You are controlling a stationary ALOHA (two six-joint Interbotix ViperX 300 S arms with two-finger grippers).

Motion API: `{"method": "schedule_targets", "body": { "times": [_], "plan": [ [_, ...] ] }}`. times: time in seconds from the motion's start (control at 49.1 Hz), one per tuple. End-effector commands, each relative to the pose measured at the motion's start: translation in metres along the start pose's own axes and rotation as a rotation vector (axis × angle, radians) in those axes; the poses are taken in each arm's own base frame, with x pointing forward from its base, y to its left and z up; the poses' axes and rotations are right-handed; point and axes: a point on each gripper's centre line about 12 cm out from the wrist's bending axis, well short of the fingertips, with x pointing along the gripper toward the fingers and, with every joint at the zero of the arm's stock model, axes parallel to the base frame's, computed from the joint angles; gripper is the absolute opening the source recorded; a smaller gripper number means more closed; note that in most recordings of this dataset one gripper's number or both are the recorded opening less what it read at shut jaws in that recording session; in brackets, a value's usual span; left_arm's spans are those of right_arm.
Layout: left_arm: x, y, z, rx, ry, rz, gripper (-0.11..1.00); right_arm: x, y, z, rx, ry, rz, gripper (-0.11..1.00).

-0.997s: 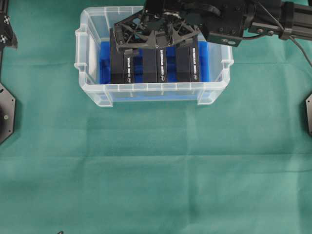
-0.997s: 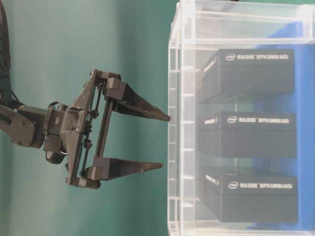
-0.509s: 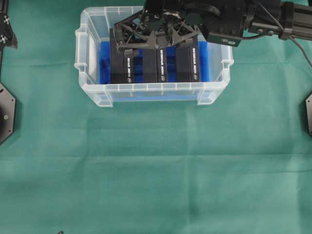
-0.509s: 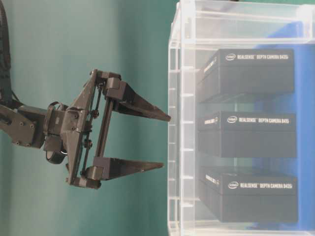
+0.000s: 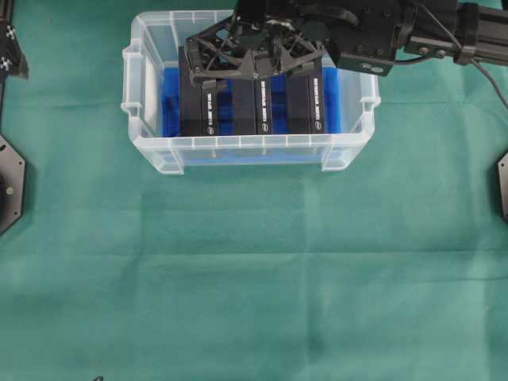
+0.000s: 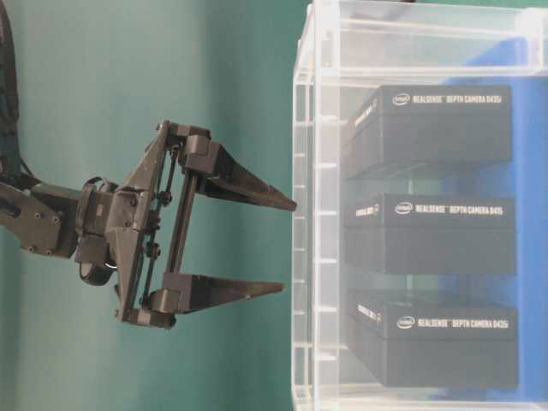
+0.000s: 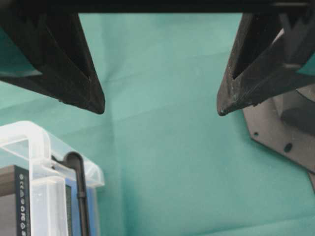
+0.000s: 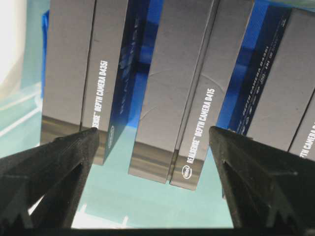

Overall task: Take out the box from the case.
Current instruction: 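Lower the right gripper around the middle box and close on it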

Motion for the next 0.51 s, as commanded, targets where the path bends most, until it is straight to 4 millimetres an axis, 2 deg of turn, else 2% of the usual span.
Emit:
{"method": "schedule_targets", "body": {
  "times": [0.0, 0.488],
  "plan": [
    [-0.003, -0.001, 0.002, -0.002, -0.010, -0.008, 0.95, -0.017, 0.003, 0.001, -0.002, -0.014, 0.039, 0.95],
    [-0.003, -0.002, 0.001, 0.006, -0.008, -0.010, 0.95, 0.001, 0.004, 0.001, -0.008, -0.005, 0.007, 0.95]
  ]
}}
